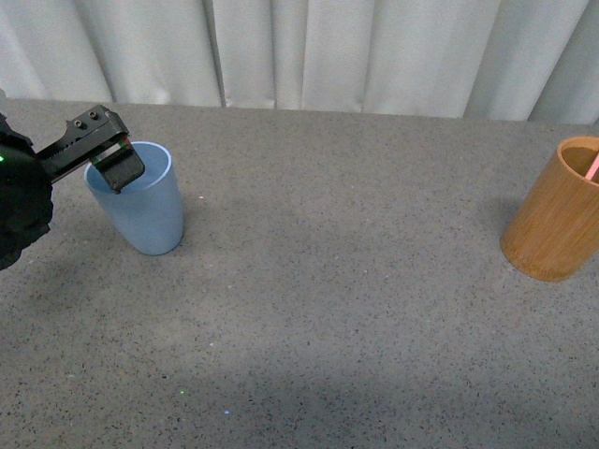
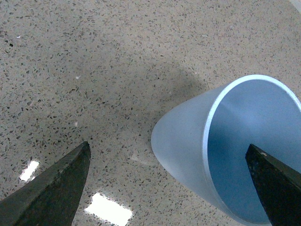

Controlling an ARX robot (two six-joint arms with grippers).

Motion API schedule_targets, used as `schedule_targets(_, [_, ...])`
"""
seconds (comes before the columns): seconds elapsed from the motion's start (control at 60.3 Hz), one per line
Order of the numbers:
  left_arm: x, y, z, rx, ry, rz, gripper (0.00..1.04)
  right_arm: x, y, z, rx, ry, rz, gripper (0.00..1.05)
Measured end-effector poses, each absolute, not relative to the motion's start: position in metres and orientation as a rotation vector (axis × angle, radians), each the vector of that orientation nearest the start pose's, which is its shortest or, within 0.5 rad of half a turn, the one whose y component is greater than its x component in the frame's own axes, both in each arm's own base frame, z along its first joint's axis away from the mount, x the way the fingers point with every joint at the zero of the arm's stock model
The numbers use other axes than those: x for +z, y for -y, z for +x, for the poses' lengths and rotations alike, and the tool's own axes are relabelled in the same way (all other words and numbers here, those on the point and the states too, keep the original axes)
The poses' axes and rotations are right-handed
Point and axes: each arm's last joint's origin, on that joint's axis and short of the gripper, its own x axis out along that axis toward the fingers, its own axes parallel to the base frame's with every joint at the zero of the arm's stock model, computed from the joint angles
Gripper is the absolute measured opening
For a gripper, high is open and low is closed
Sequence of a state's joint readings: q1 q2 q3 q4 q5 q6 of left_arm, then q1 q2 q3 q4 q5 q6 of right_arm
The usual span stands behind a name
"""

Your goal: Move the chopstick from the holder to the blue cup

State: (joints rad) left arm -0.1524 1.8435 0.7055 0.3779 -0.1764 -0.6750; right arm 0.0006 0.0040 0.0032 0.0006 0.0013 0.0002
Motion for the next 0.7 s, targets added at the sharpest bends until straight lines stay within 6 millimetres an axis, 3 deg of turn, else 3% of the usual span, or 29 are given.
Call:
schedule_targets(0.398, [0.0912, 0.0433, 0.315, 0.278, -0.716, -0.514, 0.97, 0.1643, 0.0, 0.0977, -0.001, -0.001, 0.0, 0.95])
schedule_targets(0.697, [0.0883, 0.0474, 0.3136, 0.246, -0.713, -0.521, 0.44, 0.1644, 0.0, 0.0977, -0.001, 0.0, 0.0, 0.95])
